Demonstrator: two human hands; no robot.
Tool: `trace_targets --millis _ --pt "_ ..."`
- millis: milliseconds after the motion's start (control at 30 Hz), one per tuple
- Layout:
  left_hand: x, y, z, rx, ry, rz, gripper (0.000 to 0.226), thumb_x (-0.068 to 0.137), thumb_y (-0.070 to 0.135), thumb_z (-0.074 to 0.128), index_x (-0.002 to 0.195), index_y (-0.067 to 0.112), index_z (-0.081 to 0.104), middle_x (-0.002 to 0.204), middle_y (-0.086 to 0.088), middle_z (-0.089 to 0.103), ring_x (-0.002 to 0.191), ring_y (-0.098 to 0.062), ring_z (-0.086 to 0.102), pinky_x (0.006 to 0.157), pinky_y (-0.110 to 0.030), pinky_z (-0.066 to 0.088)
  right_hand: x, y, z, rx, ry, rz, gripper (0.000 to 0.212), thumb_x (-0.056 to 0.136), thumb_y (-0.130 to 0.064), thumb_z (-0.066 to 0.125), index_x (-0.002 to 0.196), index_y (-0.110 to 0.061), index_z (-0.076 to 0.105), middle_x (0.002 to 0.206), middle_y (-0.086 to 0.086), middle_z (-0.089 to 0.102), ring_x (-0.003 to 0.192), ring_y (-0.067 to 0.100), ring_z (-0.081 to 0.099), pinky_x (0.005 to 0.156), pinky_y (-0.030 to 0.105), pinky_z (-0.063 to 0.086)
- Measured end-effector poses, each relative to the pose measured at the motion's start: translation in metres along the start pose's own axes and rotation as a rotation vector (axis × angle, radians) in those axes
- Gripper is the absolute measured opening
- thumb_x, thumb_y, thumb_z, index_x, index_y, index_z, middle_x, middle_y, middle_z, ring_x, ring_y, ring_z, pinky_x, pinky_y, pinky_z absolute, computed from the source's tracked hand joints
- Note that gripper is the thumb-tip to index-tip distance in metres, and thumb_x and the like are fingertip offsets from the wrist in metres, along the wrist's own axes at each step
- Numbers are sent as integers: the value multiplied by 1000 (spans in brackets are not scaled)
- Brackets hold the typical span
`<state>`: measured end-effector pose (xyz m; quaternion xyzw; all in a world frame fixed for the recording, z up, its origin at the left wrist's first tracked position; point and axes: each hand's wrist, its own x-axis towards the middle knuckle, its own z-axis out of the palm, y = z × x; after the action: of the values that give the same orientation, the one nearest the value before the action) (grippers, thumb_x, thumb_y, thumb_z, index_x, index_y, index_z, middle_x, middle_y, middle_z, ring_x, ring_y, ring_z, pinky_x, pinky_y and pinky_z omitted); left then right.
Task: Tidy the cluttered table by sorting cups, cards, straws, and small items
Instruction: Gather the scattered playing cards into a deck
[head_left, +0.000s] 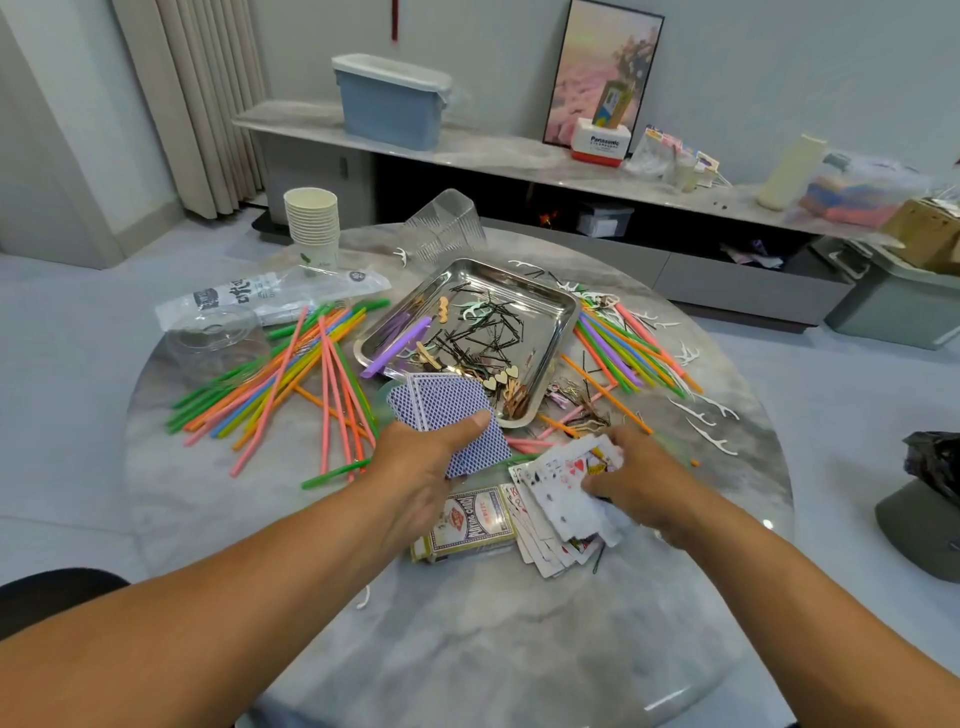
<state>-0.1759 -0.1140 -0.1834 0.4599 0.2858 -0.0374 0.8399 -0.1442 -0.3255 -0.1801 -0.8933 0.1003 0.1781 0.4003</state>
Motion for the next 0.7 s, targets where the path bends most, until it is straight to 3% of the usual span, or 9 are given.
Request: trace_targets --millis 67,133,167,233,333,433,567,700 --pt "-4 -1 3 -50 -51 -53 22 88 5 73 108 7 64 103 -12 74 93 -27 71 71 -39 59 2 3 11 -67 45 -35 45 96 -22 69 136 -24 50 104 8 71 76 19 68 68 38 59" --pt "-7 -3 5 -94 -90 -97 16 95 2 62 111 1 60 106 -17 72 94 -29 70 76 -42 60 1 -2 14 -130 207 -161 43 100 -36 60 140 -22 53 116 3 70 95 20 68 81 41 58" --pt "-8 -5 7 -77 -111 -103 16 96 -2 57 112 -2 59 108 -19 71 94 -30 70 73 -42 61 0 -4 13 -48 233 -213 39 101 -41 57 134 -22 60 114 0 70 99 18 67 87 43 57" --pt "-11 -8 8 0 -149 -79 21 94 -9 56 113 -2 60 107 -19 72 88 -30 72 56 -36 60 -8 -14 15 261 75 -212 32 98 -48 61 113 -22 72 105 -2 73 95 17 69 84 39 60" --pt "-14 -14 9 61 -176 -26 25 88 -12 63 109 1 66 96 -13 77 75 -24 76 54 -35 60 -18 -19 21 367 -153 -162 28 87 -36 78 105 -16 72 99 2 77 87 17 74 70 30 60" --pt "-14 -14 8 56 -200 -1 26 89 -6 67 113 5 67 102 -12 77 83 -25 76 64 -40 62 -17 -19 23 409 -137 -147 21 85 -22 81 100 -12 69 91 4 79 75 15 74 62 27 58" --pt "-12 -10 9 -21 -194 -33 29 94 -4 59 122 2 61 109 -16 74 90 -28 73 61 -37 61 -13 -20 15 488 -144 -83 20 86 -22 79 101 -12 70 101 10 78 80 17 73 63 27 56" --pt "-12 -13 10 69 -203 55 34 86 -13 65 115 5 67 98 -10 77 78 -21 76 57 -31 59 -14 -19 18 475 -204 -81 14 86 -22 79 99 -18 75 97 6 78 81 18 68 69 30 51"
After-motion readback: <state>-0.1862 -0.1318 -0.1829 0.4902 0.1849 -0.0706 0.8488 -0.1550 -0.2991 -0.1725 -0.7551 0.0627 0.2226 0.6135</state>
